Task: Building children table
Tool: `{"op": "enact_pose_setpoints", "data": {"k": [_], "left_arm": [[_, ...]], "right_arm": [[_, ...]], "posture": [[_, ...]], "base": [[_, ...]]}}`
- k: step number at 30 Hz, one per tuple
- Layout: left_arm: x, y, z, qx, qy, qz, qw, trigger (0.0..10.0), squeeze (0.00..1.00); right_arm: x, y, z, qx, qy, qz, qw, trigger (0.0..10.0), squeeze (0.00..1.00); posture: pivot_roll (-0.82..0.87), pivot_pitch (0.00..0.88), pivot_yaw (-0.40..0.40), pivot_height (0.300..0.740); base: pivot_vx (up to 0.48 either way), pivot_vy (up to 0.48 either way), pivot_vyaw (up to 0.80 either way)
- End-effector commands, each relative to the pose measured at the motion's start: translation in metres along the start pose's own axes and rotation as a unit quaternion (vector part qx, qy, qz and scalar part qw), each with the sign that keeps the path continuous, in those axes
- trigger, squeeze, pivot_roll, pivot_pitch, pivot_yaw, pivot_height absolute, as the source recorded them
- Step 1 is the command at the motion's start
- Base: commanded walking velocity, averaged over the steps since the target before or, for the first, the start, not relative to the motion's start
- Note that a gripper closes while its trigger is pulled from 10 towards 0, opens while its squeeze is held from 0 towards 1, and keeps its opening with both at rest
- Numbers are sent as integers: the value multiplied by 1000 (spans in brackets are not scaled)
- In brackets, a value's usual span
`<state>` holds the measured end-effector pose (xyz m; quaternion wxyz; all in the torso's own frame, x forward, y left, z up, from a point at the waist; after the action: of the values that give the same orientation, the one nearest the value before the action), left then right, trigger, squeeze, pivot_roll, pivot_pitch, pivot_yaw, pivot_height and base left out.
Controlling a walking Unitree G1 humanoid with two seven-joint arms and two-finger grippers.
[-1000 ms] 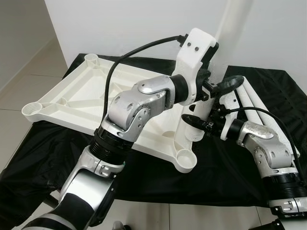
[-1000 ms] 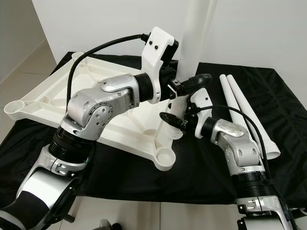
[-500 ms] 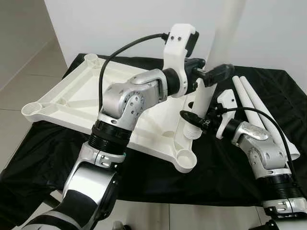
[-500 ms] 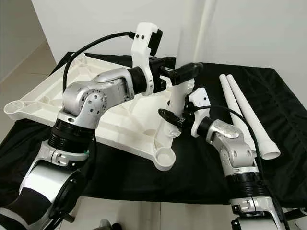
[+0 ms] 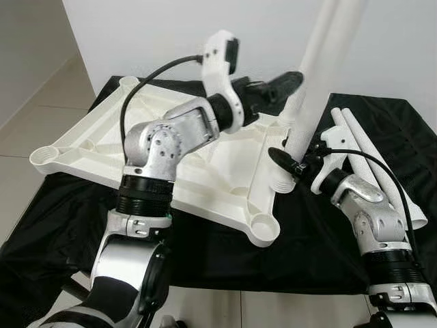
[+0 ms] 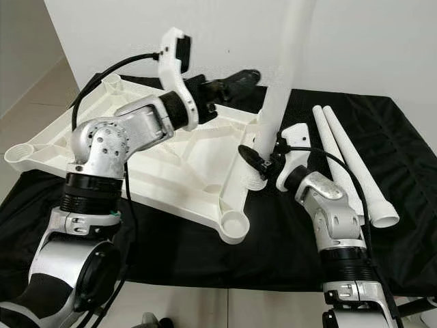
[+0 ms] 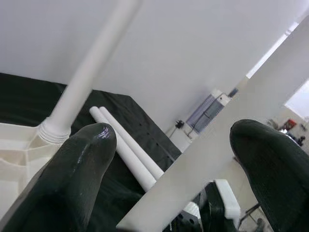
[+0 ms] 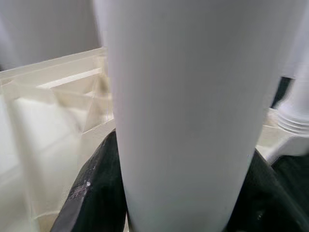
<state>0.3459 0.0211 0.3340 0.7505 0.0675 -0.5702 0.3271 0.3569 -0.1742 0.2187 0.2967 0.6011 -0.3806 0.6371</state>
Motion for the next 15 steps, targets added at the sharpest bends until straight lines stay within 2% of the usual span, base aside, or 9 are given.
{"op": "enact_pose_setpoints", "data": {"k": [1,6,8,11,12,15], "left_arm": [[2,5,1,-3,2,5,1000,10000,0],[1,15,2,2,-21,14,1000,10000,0],[-7,23,-2,15,-49,10,999,10000,0],[-11,25,-3,19,-56,4,998,10000,0],[-15,29,-6,27,-77,8,997,10000,0],[-22,33,-8,33,-95,0,995,10000,0]], "right_arm": [[7,-1,5,-21,-3,22,1000,10000,0],[8,-2,9,-50,-14,35,998,10000,0],[10,-2,11,-70,-23,45,996,10000,0],[10,-2,11,-74,-27,47,996,10000,0],[10,-2,9,-75,-27,51,995,10000,0],[11,-2,7,-75,-28,55,995,10000,0]], "posture": [[-65,90,11,740],[-62,86,10,740],[-61,81,10,740],[-61,81,10,740],[-60,81,9,740],[-59,79,9,740]], "base": [[0,0,0],[0,0,0],[0,0,0],[0,0,0],[0,0,0],[0,0,0]]}}
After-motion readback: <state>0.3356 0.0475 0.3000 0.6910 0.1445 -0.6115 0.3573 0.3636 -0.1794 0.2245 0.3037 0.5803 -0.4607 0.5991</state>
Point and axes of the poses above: a point about 5 cm out from each wrist's last joint towards the gripper, its own y axis pointing back from the gripper into the wrist, its own x axis along the axis of the wrist's last joint, z = x × y, the point moved 2 cm from there along -y, pointing out of the wrist towards the gripper, and after that the axes turned 5 degrees about -y, right-handed, at the moved point
